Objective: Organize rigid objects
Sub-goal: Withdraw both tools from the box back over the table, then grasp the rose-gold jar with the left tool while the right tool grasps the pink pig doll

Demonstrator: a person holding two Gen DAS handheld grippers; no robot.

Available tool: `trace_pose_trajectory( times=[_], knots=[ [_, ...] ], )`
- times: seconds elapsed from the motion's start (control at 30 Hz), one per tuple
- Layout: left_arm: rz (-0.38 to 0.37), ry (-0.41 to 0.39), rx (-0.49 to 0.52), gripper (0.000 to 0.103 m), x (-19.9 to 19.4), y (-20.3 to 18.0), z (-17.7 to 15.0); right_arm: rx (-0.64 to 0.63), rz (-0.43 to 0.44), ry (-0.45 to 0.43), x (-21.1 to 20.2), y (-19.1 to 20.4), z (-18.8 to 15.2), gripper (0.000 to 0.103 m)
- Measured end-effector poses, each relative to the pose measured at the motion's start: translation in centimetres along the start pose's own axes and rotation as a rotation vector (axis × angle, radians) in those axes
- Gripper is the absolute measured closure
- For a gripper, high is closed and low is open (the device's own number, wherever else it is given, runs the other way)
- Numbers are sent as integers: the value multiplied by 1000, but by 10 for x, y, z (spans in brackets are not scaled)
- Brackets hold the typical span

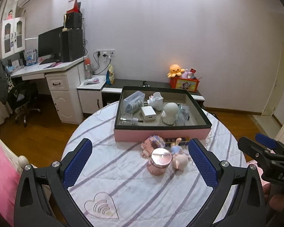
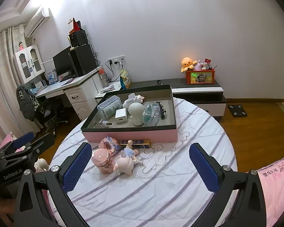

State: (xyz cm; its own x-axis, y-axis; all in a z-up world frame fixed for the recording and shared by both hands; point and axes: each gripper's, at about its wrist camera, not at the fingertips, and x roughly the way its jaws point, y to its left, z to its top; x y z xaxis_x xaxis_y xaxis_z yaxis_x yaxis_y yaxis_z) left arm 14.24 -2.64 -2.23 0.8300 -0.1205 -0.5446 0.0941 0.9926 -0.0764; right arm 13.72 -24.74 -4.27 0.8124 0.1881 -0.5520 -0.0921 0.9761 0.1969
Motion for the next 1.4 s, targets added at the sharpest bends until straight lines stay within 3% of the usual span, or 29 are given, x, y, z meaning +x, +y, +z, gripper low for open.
trace_pose_trajectory(
  times=[0.3, 0.67, 1.4],
  knots=[
    [-4, 1, -4, 0, -14, 2, -21, 6, -20, 9, -12, -2, -17, 0],
    [-10, 40, 0, 0, 0, -1, -34, -2, -25, 40, -3, -1, -21, 0],
    [-2, 267, 16, 3, 132, -18, -65, 13, -33, 199, 71, -23, -34, 0]
  ],
)
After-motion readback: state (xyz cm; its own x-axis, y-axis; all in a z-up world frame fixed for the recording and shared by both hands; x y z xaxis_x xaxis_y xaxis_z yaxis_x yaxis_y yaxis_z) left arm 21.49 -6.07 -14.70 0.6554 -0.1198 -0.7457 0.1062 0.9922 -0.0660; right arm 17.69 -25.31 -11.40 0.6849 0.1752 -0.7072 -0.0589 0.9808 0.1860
